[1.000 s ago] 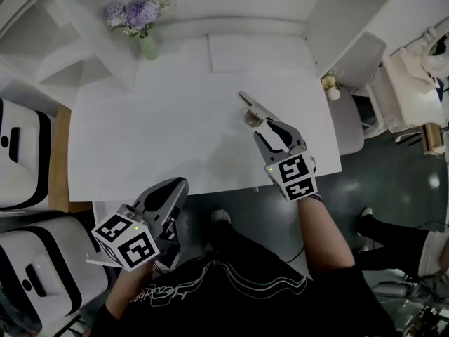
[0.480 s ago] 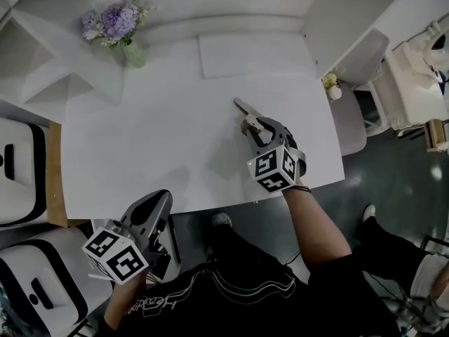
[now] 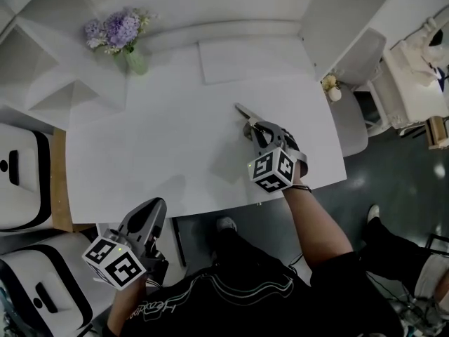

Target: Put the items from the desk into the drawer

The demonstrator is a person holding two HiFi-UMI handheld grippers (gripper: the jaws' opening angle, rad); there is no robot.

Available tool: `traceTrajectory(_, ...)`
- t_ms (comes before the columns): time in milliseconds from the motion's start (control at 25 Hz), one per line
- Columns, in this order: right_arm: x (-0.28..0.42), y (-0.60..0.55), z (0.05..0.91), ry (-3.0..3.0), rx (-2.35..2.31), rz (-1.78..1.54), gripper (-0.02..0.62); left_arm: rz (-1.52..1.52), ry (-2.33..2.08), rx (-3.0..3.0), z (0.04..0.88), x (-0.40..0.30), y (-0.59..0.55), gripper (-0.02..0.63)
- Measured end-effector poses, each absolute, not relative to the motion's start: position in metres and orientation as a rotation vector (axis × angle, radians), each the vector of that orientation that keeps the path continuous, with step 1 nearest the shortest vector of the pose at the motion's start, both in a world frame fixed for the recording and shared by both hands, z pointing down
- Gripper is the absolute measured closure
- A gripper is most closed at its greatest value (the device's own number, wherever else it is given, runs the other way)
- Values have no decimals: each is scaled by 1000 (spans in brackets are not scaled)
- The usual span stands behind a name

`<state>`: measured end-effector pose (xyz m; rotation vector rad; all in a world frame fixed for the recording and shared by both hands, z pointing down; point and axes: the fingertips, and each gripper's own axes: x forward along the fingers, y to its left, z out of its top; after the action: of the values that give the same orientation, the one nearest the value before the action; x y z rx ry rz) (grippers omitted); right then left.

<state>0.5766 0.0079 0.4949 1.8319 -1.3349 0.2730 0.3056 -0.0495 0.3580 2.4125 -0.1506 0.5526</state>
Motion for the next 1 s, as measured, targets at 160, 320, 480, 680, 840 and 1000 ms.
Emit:
traceTrajectory(160,579,10,485,-1311,1862,279,546,545,-151,2415,354,293,-46,586)
traceTrajectory(320,570,16,476,-1327,1902,324,548,537,-146,2419,348,278,-40,586)
traceTrajectory(480,544,26,458,-1340,1906,296,549,511,-140,2430,342,259,-29,586)
traceTrajectory(680,492,41,422,-1395,1929,234,549,480,-135,2447,328,232,-9,586)
traceTrajectory(840,442,53,392,-1452,1936,206,549,453,-130,2470,316,207,4,586)
traceTrajectory(1000,388,65,364,-1544,1935,198,549,416,-140,2488,304,180,16,586)
